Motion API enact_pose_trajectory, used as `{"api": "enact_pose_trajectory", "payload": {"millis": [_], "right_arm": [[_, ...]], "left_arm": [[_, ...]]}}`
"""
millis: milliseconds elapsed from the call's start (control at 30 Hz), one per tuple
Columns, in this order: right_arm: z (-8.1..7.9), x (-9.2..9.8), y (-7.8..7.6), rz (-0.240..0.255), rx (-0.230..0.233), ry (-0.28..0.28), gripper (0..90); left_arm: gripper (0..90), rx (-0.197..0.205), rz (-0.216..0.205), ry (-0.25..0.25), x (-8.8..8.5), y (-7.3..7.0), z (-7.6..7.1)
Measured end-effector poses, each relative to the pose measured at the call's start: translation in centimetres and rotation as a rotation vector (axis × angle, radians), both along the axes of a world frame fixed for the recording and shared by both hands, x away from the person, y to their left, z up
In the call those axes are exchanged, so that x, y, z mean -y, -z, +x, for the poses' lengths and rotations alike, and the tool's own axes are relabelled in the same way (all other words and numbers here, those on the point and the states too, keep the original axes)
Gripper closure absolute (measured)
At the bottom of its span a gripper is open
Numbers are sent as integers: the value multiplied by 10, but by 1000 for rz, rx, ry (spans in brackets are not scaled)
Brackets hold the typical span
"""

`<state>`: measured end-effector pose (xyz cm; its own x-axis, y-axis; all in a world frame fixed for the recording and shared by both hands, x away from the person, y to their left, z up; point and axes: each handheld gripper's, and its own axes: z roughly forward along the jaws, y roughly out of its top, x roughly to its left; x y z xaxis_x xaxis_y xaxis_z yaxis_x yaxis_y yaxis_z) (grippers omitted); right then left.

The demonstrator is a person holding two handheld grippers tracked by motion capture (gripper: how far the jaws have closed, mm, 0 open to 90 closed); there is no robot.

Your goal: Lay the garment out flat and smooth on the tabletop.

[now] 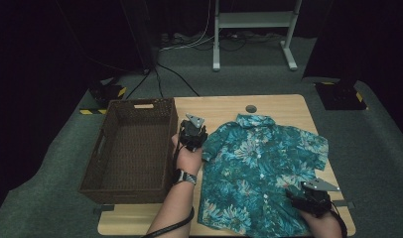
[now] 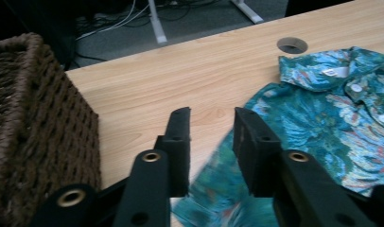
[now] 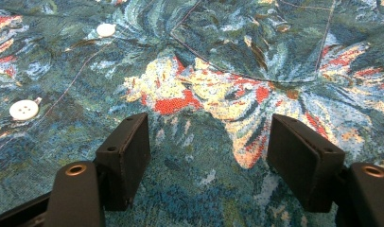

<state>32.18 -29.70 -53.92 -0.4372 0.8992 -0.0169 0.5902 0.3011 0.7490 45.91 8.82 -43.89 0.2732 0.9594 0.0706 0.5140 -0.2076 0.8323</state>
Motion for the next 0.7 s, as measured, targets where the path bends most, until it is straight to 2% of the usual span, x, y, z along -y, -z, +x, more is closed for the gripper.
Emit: {"api": "enact_pose_trajectory", "payload": {"millis": [33,100,167,233,267,533,700], "right_arm": [[0,0,0,0,0,0,305],[0,0,0,0,0,0,304],[0,0,0,0,0,0,305],[0,0,0,0,0,0,305],[0,0,0,0,0,0,304],[0,0,0,1,0,-1,306],[0,0,0,1,0,-1,307]], "left_arm": [[654,0,0,0,0,0,0],[633,-13,7,32,10,6,-3],[626,-32,-4,48,16,13,-4],[625,-32,-4,48,16,13,-4],[625,-51,-4,66,23,23,-6],[598,-101,-44,120,42,48,-16],[588,-134,-21,145,51,65,-18]]}}
